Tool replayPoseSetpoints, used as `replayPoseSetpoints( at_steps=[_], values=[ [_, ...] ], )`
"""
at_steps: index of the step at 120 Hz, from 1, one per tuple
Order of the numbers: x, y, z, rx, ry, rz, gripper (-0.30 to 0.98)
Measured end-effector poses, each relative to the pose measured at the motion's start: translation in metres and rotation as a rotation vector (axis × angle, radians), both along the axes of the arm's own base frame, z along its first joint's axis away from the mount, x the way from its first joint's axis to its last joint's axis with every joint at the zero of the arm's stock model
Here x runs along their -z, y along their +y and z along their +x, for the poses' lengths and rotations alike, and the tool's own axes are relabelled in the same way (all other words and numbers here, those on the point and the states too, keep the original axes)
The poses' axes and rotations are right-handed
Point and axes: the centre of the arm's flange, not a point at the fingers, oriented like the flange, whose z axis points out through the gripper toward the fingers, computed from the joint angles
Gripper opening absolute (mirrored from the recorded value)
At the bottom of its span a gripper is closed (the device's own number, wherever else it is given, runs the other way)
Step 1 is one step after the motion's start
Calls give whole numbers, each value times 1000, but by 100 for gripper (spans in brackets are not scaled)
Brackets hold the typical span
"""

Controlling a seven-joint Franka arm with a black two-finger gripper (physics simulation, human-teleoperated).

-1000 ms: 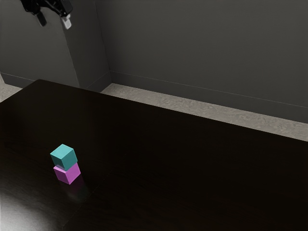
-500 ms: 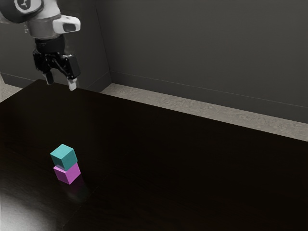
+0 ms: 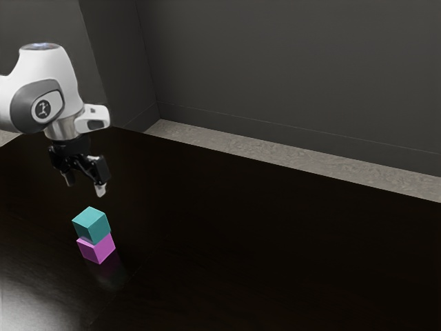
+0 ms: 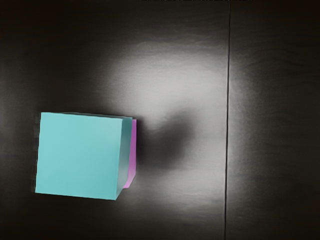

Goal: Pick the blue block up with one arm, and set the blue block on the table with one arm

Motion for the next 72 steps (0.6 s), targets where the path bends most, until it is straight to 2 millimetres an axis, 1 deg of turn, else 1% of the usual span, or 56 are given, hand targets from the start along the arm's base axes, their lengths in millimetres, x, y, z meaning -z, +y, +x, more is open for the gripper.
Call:
replayPoseSetpoints(
  at_steps=[14, 26, 41, 72],
  values=[
    [28, 26, 4, 31, 13, 0, 69],
    [48, 40, 8, 73, 19, -3, 69],
    [75, 50, 9, 129, 35, -9, 69],
    [105, 55, 16, 240, 35, -14, 69]
  ],
)
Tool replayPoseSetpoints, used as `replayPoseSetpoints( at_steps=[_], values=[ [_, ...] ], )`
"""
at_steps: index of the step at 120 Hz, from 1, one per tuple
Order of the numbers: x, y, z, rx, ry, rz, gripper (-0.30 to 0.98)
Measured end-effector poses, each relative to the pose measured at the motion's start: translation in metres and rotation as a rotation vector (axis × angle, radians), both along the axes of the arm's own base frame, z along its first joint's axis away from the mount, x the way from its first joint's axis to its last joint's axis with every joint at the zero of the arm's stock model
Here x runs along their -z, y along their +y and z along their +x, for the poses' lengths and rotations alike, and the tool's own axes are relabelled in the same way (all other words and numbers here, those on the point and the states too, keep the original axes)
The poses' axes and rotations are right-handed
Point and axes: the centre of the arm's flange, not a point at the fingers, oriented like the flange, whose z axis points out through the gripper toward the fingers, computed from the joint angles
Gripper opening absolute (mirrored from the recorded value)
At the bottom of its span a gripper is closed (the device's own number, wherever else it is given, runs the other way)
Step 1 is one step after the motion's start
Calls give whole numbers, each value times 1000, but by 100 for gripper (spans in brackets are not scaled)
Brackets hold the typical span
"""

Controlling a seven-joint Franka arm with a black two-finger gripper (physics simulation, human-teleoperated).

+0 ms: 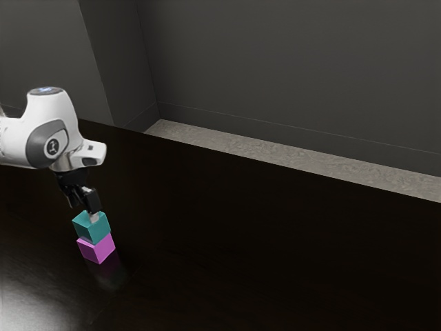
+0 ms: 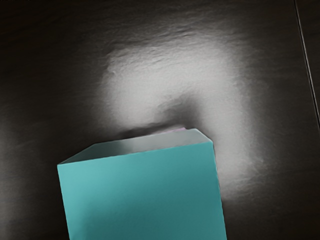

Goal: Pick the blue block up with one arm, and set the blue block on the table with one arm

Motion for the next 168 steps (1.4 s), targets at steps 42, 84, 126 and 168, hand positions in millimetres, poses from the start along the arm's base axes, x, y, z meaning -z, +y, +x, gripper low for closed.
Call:
replayPoseSetpoints(
  at_steps=[42, 84, 126, 168],
  values=[
    [11, 9, 6, 51, -20, -1, 69],
    [27, 9, 7, 37, -2, -14, 69],
    [51, 10, 12, 21, 30, -29, 69],
    [46, 18, 11, 0, 11, -23, 42]
  ],
)
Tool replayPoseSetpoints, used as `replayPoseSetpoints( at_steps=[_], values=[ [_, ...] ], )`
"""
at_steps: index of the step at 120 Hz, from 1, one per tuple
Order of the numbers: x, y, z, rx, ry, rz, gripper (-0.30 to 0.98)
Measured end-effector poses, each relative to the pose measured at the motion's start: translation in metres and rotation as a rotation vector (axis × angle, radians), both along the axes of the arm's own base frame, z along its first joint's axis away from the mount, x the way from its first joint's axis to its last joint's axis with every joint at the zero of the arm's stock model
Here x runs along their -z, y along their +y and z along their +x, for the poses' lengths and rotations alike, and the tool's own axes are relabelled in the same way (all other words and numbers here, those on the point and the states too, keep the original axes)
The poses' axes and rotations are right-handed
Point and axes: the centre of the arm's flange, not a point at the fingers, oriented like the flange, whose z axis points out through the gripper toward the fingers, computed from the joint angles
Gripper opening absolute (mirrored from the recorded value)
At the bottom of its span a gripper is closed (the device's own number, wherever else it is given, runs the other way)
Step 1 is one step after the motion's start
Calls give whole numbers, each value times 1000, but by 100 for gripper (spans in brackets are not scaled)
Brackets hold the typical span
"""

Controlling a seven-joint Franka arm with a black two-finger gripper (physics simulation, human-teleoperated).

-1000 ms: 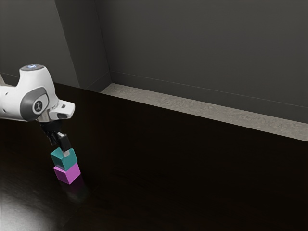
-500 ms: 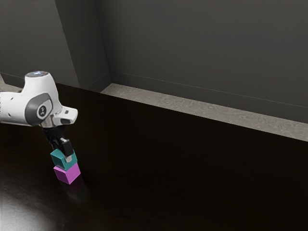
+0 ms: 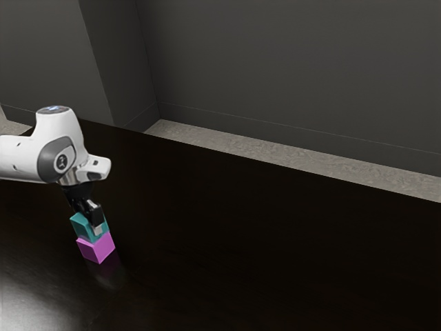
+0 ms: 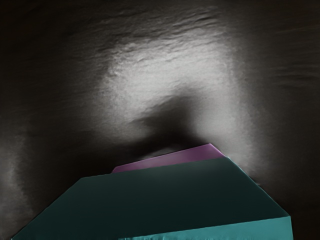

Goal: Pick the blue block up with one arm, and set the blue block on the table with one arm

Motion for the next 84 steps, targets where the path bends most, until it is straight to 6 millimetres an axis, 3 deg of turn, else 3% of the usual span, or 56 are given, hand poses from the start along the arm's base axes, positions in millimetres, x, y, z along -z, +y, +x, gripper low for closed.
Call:
replayPoseSetpoints(
  at_steps=[22, 40, 53, 59, 74, 84],
  values=[
    [-36, -4, 6, 8, -58, 28, 37],
    [-48, -61, 33, 124, -75, 32, 32],
    [-31, -110, 51, 217, -49, 13, 30],
    [-20, -123, 56, 239, -33, 5, 29],
    [8, -98, 58, 189, 13, -12, 29],
    [17, -102, 60, 192, 26, -18, 29]
  ],
)
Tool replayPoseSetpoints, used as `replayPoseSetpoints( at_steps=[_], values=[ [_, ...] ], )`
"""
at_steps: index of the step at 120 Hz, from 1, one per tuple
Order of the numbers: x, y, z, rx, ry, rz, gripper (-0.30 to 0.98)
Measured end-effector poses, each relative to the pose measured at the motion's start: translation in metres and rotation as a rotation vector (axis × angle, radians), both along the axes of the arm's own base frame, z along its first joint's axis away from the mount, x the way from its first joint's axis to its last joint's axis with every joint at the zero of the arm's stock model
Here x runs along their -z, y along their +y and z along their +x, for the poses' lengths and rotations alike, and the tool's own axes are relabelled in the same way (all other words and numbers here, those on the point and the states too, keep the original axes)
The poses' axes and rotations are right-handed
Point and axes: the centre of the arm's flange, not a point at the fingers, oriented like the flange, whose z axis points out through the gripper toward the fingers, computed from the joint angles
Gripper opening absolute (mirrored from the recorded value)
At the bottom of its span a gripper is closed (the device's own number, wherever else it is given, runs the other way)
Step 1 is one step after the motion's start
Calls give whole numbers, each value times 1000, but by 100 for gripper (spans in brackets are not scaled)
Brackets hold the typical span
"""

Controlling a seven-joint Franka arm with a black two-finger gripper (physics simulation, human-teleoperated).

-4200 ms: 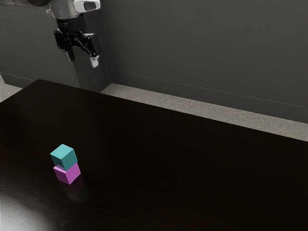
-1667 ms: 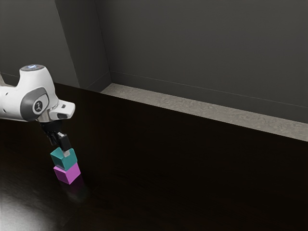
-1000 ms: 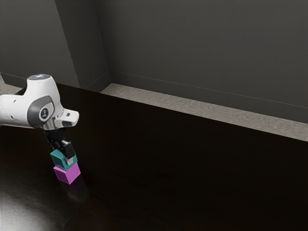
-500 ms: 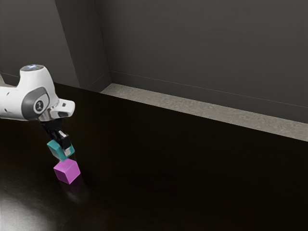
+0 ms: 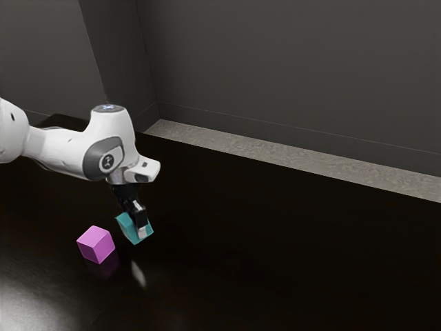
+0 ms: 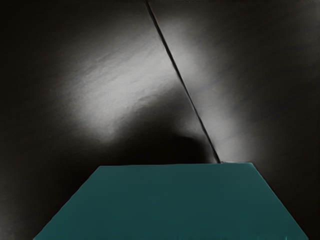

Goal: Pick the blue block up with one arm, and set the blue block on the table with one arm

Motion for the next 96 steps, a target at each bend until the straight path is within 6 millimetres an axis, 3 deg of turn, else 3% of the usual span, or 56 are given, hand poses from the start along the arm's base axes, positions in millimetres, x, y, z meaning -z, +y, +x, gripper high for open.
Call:
replayPoseSetpoints(
  at_steps=[24, 34, 50, 57, 67, 75, 96],
  values=[
    [14, -8, 10, 5, 14, -9, 30],
    [17, -9, 10, 5, 22, -14, 43],
    [16, -8, 12, 4, 19, -20, 54],
    [-1, -6, 13, 5, -10, -12, 57],
    [-55, -5, 11, 7, -96, 14, 61],
    [-80, -7, 8, 13, -132, 27, 63],
    [-91, -16, 5, 36, -137, 32, 66]
  ],
)
